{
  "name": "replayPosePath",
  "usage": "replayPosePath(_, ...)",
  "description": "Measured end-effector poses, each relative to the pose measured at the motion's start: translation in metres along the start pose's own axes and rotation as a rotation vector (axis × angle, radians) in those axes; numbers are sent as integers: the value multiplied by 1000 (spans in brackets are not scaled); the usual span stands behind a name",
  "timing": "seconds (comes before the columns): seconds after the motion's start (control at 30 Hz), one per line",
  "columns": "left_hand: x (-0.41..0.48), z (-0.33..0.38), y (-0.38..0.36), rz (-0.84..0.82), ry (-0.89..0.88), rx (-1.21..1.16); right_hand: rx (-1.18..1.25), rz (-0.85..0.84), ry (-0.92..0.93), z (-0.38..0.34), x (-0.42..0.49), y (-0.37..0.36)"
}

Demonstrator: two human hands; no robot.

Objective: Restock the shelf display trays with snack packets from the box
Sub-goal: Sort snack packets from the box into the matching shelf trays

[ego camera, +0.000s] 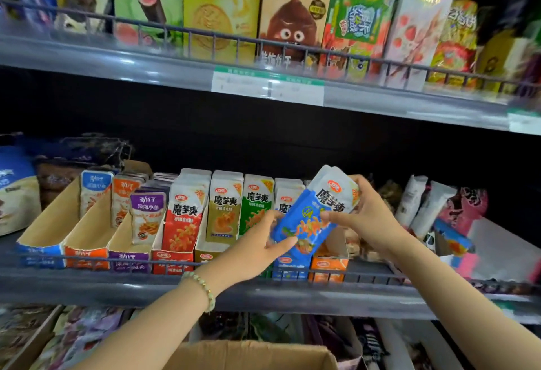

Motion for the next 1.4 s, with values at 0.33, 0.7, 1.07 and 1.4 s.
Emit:
replayPosePath(0.33, 14, -27, -11, -115, 27, 526, -141, 8, 7, 33, 52, -9)
replayPosePath(0.7, 27, -40, -17, -90, -14, 435, -552, -288, 167, 62, 79, -58)
replayPosePath(1.07, 25, -33, -11, 61, -42, 457, -578, -17, 364, 49, 66, -34)
replayPosePath(1.4, 35, 1, -48, 3, -221, 514, -655, -576, 41, 87, -5, 0)
Point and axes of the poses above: each hand's wrist, its own x-axis towards the middle knuckle, its own y-axis out of the back of the hand, z = x × y, the point moved 6 cm from there along x, towards the middle knuckle, and after that the axes turned 1 degree about z, right-handed, at the moved point
